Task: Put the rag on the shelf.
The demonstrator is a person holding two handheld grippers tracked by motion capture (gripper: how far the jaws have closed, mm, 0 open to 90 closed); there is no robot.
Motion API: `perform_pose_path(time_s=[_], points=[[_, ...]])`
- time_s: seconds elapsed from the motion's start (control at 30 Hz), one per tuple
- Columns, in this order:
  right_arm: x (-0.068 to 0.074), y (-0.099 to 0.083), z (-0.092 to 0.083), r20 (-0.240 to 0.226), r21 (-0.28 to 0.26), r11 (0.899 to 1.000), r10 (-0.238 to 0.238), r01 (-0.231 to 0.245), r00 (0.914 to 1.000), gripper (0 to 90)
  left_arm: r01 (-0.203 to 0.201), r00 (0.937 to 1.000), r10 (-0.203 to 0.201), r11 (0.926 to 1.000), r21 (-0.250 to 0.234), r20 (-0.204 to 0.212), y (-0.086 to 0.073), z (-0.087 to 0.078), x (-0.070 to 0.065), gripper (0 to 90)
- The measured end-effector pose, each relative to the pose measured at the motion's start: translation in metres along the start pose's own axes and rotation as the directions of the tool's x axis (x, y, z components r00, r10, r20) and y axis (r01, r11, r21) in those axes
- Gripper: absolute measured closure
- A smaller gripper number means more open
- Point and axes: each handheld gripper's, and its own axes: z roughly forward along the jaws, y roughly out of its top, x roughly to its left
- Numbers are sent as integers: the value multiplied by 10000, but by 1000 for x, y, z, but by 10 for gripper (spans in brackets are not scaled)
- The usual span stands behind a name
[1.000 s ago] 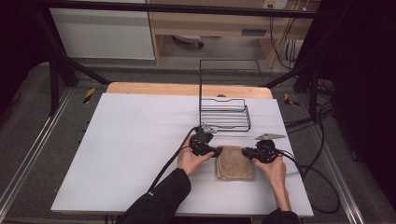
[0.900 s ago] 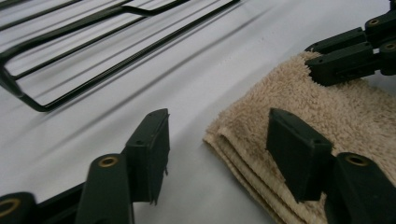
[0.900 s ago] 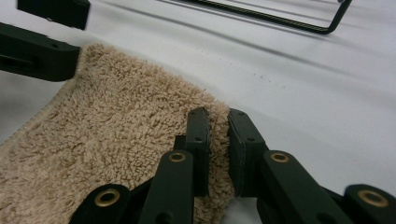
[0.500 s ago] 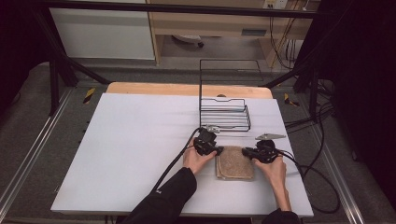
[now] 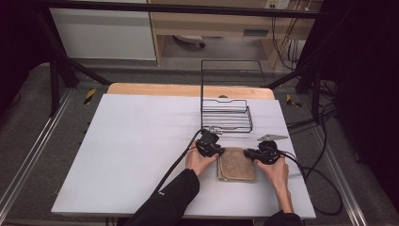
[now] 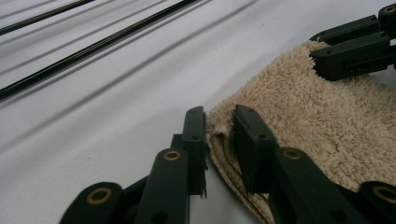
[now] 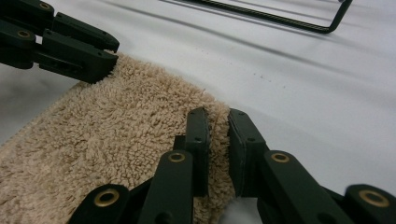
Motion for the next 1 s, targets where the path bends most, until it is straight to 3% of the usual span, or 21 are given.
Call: perform_pose_path(time_s=[0.07,0.4,0.73,1.0], points=[[0,0,0,4,-4,10000,4,-4,10000,797,44,9999,-44,10000,6,111,0,0,0,789],[0,0,-1,10,-41,9999,155,-155,9999,808,-221,9997,222,9997,-111,49,-1,-3,-3,837],[1,1,-8,-213,-285,9992,286,-292,9994,826,-234,9989,262,9973,-702,384,-2,-17,-4,842],[7,5,-20,-197,-619,9981,3,-15,9998,828,-336,9984,385,9928,-1146,414,-2,-31,-10,842]])
